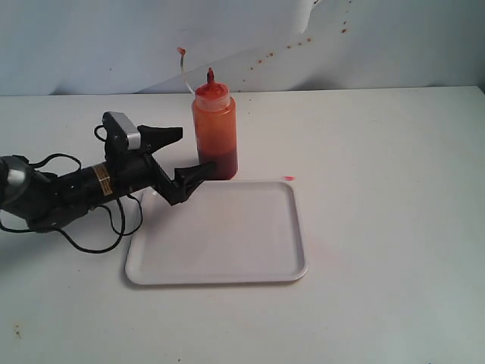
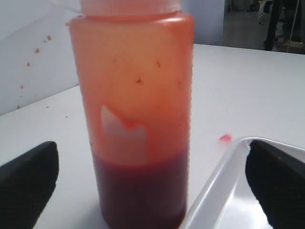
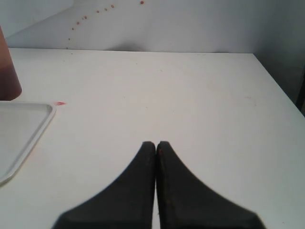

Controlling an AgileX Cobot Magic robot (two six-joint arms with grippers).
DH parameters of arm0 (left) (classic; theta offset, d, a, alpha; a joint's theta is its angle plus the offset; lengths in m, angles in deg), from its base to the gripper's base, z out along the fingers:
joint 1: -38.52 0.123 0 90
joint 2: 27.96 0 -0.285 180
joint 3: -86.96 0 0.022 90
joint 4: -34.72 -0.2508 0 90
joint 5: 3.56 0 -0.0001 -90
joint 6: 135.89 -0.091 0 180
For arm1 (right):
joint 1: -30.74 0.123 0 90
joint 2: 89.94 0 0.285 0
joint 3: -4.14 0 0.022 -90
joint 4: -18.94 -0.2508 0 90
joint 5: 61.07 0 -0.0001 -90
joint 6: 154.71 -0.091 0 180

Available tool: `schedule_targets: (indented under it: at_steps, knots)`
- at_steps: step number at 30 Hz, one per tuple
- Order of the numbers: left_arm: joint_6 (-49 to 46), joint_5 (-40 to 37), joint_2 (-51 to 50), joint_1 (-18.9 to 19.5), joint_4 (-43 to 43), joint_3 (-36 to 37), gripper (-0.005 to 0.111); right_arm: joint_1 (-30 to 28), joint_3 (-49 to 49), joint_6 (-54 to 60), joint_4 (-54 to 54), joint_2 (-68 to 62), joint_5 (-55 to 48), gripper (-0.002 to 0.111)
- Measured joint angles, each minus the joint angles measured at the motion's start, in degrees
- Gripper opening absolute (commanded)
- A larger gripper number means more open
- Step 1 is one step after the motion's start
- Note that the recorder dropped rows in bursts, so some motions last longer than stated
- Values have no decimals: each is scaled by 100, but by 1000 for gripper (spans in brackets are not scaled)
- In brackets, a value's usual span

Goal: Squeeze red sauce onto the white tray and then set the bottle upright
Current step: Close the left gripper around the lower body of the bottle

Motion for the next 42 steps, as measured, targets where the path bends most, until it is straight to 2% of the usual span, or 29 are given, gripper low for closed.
schedule_targets:
  at_steps: [9, 21, 33, 42]
  knots:
    - [61, 0, -395, -16, -114, -542, 105, 0, 0, 0, 0, 0, 0, 0]
    - [923, -330, -420, -16, -701, -971, 105, 0, 0, 0, 0, 0, 0, 0]
    - [589, -369, -420, -16, -743, -975, 105, 0, 0, 0, 0, 0, 0, 0]
    - [450, -971, -420, -16, -774, -1077, 105, 0, 0, 0, 0, 0, 0, 0]
